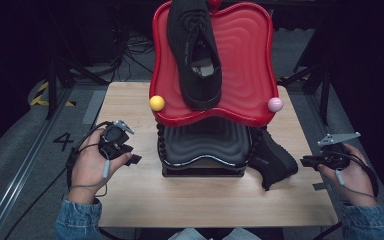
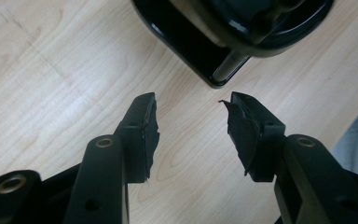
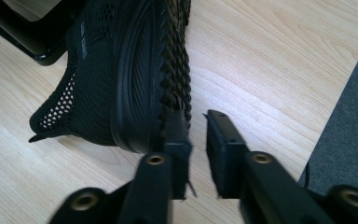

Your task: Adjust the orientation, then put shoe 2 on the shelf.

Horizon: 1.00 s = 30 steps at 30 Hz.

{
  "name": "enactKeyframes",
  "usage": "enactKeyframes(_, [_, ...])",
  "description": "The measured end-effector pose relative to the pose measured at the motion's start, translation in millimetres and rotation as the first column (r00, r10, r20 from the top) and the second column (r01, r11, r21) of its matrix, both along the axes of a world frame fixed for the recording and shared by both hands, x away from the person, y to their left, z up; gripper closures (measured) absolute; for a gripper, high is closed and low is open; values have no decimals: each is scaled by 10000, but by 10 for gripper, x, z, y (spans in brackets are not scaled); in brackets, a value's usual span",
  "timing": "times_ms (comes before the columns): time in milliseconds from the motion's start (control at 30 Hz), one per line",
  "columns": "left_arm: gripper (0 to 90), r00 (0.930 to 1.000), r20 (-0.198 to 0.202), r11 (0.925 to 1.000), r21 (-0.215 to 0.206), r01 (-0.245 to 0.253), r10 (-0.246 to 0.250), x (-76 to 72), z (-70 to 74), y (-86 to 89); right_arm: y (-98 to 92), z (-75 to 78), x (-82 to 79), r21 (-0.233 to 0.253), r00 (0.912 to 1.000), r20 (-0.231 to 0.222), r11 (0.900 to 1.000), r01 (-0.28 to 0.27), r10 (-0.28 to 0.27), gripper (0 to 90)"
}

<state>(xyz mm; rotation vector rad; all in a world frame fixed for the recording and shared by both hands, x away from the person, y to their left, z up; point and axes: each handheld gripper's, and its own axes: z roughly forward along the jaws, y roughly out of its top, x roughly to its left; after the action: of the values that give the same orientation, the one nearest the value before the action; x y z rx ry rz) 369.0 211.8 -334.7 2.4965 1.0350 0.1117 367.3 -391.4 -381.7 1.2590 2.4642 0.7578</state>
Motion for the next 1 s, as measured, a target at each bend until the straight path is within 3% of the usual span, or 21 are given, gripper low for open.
enactKeyframes(67, [516,9999,-101,9999,-161,-13,11,-20,-43,9,29,24,12,-63,9997,-232,10000,27,-29,877])
enactKeyframes(133, [513,9998,-202,9999,116,83,-80,-23,-39,10,65,43,20,-98,9990,-436,10000,-4,0,900])
enactKeyframes(200, [509,9998,-155,9999,66,83,-82,-32,-34,13,98,86,37,-145,9980,-625,9999,-47,38,900])
enactKeyframes(433, [505,9999,-101,9999,63,82,-82,-65,-76,57,242,235,84,-363,9969,-674,9984,-435,410,900])
enactKeyframes(633, [508,9995,-294,9999,26,-117,118,-72,-117,86,406,340,150,-595,9945,-649,9945,-864,825,900])
enactKeyframes(1000, [506,9994,-304,9994,289,-171,180,-67,-171,96,753,364,338,-874,9828,-1002,9826,-1638,1549,900])
